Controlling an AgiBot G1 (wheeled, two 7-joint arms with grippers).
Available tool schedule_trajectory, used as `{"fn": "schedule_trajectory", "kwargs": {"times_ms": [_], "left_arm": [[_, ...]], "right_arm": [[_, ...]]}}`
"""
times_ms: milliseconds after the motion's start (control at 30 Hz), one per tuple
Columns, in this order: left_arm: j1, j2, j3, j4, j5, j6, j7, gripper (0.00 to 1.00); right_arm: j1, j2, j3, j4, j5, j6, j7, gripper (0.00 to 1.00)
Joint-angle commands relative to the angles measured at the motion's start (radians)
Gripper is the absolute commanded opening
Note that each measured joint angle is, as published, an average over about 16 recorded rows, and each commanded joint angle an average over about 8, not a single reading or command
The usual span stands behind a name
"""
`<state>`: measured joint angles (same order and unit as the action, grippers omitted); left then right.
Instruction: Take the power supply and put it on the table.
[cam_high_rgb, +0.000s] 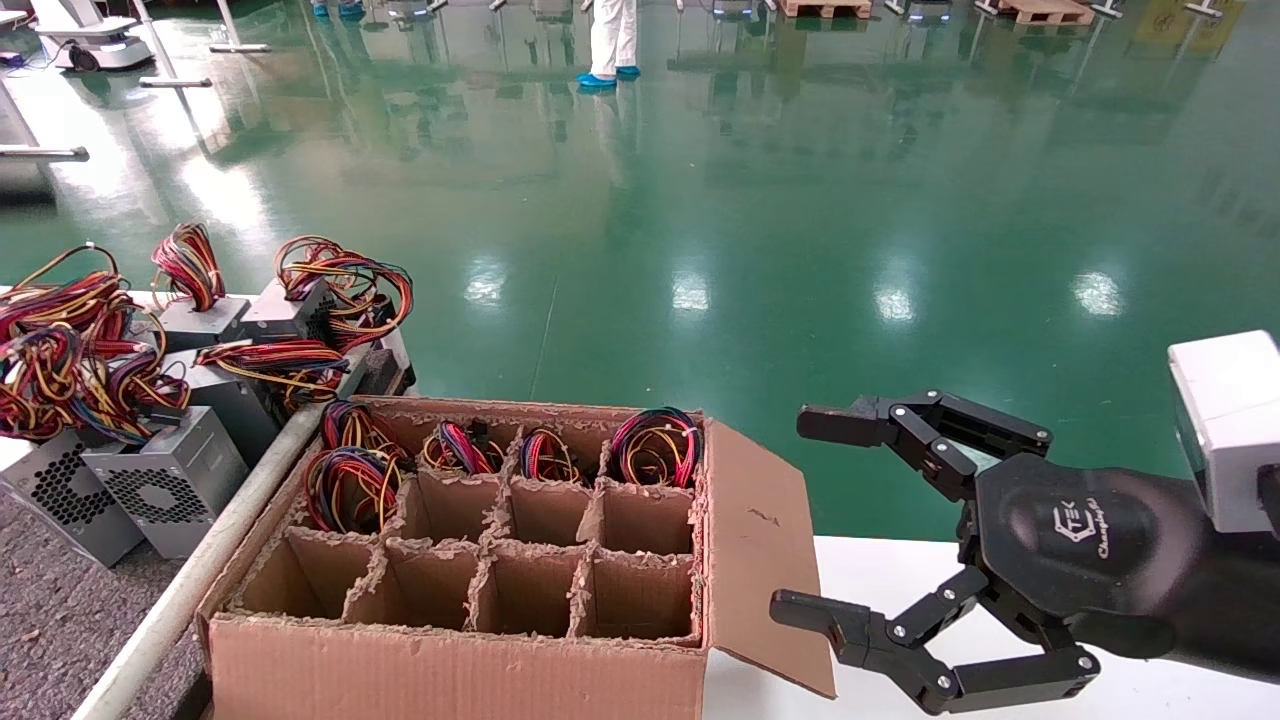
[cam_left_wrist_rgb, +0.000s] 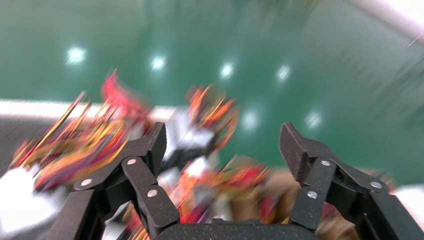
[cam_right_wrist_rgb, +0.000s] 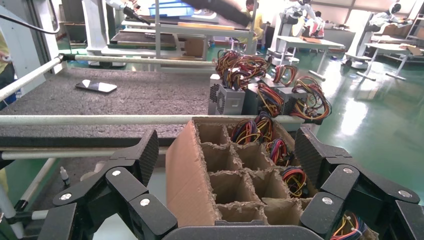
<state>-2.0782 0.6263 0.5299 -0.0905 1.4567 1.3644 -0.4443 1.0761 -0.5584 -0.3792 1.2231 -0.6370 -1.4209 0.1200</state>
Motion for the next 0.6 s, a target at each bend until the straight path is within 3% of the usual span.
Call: {"fn": "schedule_trajectory", "kwargs": {"times_ms": [33,267,600], "left_arm": [[-0.020,0.011,-0.026,0.015,-0.038,0.008,-0.027,1.00],[0.002,0.029,-0.070,-0.023,-0.109,0.014,0.030,1.00],[0.162,0.024,-0.101,-0.212,-0.210,0.033,0.067,1.00]], "right_arm": [[0.000,0.000,0.000,0.000,0.000,0.000,0.000,1.00],[0.000,0.000,0.000,0.000,0.000,0.000,0.000,1.00],[0.000,0.000,0.000,0.000,0.000,0.000,0.000,1.00]]}}
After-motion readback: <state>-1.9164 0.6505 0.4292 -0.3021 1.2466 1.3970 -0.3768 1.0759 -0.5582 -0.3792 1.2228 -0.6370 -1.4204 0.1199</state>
